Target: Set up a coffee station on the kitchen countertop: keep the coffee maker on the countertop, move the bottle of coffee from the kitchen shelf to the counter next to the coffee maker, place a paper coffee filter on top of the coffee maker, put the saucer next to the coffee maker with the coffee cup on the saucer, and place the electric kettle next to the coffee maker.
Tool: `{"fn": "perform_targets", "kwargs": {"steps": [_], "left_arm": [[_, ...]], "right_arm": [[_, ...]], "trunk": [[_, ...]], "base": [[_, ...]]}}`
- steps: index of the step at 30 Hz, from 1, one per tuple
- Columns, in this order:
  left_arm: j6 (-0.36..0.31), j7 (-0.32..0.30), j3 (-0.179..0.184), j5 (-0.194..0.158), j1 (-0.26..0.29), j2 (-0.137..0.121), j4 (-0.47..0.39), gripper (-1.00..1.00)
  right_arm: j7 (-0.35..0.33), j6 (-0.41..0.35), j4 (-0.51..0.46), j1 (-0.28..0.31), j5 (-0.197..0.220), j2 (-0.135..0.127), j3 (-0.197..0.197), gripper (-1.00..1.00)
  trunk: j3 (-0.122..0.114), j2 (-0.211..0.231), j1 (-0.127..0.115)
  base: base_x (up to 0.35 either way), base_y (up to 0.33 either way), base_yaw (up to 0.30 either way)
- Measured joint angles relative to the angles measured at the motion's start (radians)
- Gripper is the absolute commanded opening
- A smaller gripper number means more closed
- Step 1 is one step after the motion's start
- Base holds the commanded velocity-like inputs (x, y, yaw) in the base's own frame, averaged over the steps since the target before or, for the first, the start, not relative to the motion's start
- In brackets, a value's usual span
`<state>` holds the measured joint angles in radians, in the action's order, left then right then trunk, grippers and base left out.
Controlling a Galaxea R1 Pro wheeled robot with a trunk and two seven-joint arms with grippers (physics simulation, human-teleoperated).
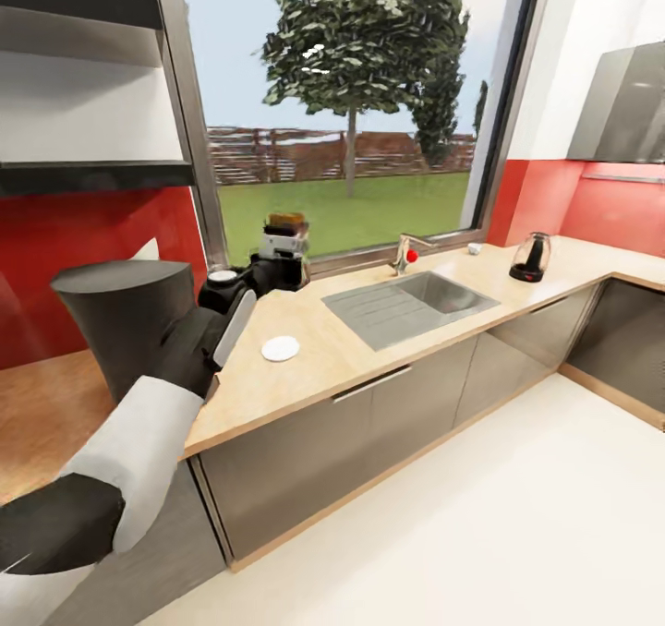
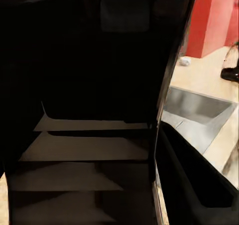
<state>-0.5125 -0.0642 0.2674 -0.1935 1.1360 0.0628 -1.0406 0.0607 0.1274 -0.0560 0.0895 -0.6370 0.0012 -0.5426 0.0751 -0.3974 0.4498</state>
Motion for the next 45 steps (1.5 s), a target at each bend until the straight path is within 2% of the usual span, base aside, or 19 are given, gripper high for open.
{"fn": "perform_targets", "kwargs": {"steps": [2,4,6,10,12,13,16,17,20,28,39,43,45], "left_arm": [[0.004,-0.056,0.001,0.004,-0.113,-0.007,-0.093,-1.0],[0.009,-0.066,0.0,0.014,-0.18,-0.016,-0.134,-1.0],[0.015,-0.07,0.0,0.018,-0.277,-0.041,-0.181,-1.0],[0.036,-0.074,-0.003,0.018,-0.37,-0.066,-0.23,-1.0],[0.064,-0.075,-0.008,0.019,-0.418,-0.077,-0.259,-1.0],[0.086,-0.073,-0.01,0.019,-0.463,-0.084,-0.281,-1.0],[0.105,-0.07,-0.015,0.02,-0.531,-0.103,-0.316,-1.0],[0.109,-0.067,-0.037,0.021,-0.593,-0.127,-0.383,-1.0],[0.11,-0.068,-0.05,0.015,-0.604,-0.127,-0.384,-1.0],[0.11,-0.065,-0.055,0.015,-0.606,-0.126,-0.387,-1.0],[0.109,-0.072,-0.05,0.014,-0.622,-0.127,-0.385,-1.0],[0.111,-0.122,-0.05,0.015,-0.68,-0.132,-0.386,-1.0],[0.132,-0.178,-0.054,0.017,-0.693,-0.151,-0.386,-1.0]], "right_arm": [[0.0,0.003,0.0,0.0,0.0,0.0,0.0,1.0],[0.0,0.008,0.0,0.0,0.0,0.0,0.0,1.0],[0.0,0.036,0.0,0.0,0.0,0.0,0.0,1.0],[-0.001,0.058,0.001,0.0,0.0,0.0,-0.001,1.0],[-0.001,0.061,0.001,0.0,0.0,0.0,-0.001,1.0],[-0.001,0.062,0.0,0.0,0.0,0.0,-0.001,1.0],[-0.001,0.063,0.001,0.0,0.0,0.0,-0.001,1.0],[0.0,0.073,0.001,0.0,0.0,0.005,0.0,1.0],[0.001,0.076,0.001,0.0,0.0,0.006,-0.001,1.0],[0.001,0.077,0.002,0.0,0.0,0.008,-0.001,1.0],[0.001,0.077,0.002,0.0,0.0,0.01,-0.001,1.0],[0.001,0.077,0.002,0.0,0.0,0.011,-0.001,1.0],[0.001,0.078,0.002,0.0,0.0,0.011,-0.001,1.0]], "trunk": [[0.0,-0.001,-0.001],[0.0,0.0,0.0],[0.0,0.0,0.0],[0.0,0.0,0.0],[0.0,0.0,0.0],[0.0,-0.001,-0.001],[0.0,0.0,0.0],[0.0,-0.001,-0.001],[0.0,0.0,0.0],[0.0,0.0,0.0],[0.0,0.0,0.0],[0.0,0.0,0.0],[0.0,0.0,0.0]], "base": [[-0.043,-0.024,0.0],[-0.015,-0.008,0.0],[-0.005,-0.003,0.0],[-0.001,-0.001,0.0],[0.0,0.0,0.0],[0.0,0.0,0.0],[0.0,0.0,0.0],[0.0,0.0,0.0],[-0.007,0.0,0.077],[-0.195,0.0,0.272],[-0.009,0.0,0.278],[0.0,0.0,0.144],[0.0,0.0,0.032]]}}
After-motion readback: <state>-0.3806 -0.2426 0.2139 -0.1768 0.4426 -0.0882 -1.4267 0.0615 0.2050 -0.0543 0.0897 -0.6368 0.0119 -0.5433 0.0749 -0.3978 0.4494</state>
